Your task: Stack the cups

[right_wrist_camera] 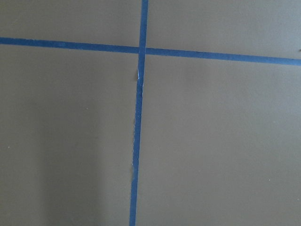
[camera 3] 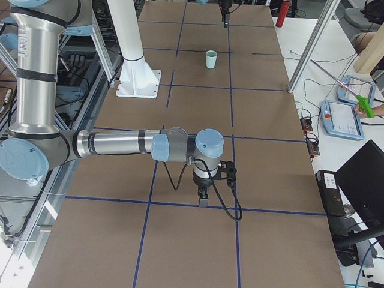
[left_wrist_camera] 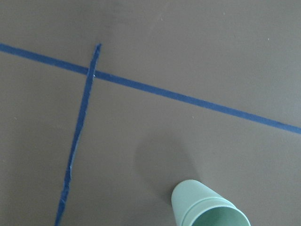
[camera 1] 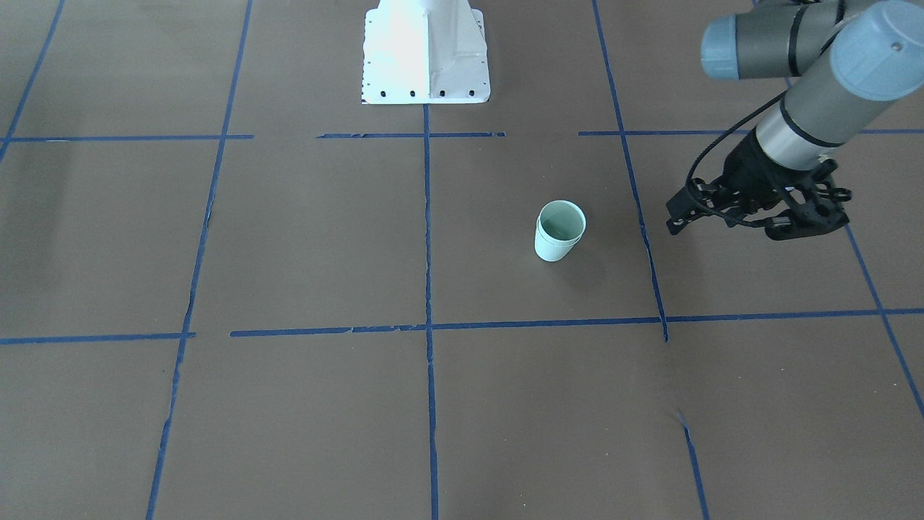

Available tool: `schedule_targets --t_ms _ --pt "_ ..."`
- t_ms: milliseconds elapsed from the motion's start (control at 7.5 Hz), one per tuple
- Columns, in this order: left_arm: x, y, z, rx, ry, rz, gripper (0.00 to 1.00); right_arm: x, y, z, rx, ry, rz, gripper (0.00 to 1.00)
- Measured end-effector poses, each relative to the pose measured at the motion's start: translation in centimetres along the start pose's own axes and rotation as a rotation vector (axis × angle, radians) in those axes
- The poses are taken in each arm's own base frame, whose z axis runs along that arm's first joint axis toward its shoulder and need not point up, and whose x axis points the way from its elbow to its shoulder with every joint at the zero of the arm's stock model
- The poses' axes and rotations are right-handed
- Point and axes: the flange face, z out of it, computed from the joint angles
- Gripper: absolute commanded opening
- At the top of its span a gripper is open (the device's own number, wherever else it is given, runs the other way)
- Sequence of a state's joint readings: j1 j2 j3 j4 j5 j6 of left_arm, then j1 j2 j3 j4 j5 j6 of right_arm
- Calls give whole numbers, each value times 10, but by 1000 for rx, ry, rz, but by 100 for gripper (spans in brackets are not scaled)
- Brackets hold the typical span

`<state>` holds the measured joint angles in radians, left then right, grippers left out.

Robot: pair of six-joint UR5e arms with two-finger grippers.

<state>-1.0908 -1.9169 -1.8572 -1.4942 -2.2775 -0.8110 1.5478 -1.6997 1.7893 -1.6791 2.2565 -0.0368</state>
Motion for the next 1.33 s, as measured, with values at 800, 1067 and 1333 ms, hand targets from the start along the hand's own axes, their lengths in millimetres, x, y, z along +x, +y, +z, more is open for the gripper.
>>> schedule_targets --t_ms 800,1067,1333 --pt "-356 -13 -39 -56 -105 240 100 0 0 0 0 0 0 100" --pt "-414 30 -12 -56 -59 234 100 0 0 0 0 0 0 100" --pt "-431 42 -1 -58 -49 227 100 0 0 0 0 0 0 100"
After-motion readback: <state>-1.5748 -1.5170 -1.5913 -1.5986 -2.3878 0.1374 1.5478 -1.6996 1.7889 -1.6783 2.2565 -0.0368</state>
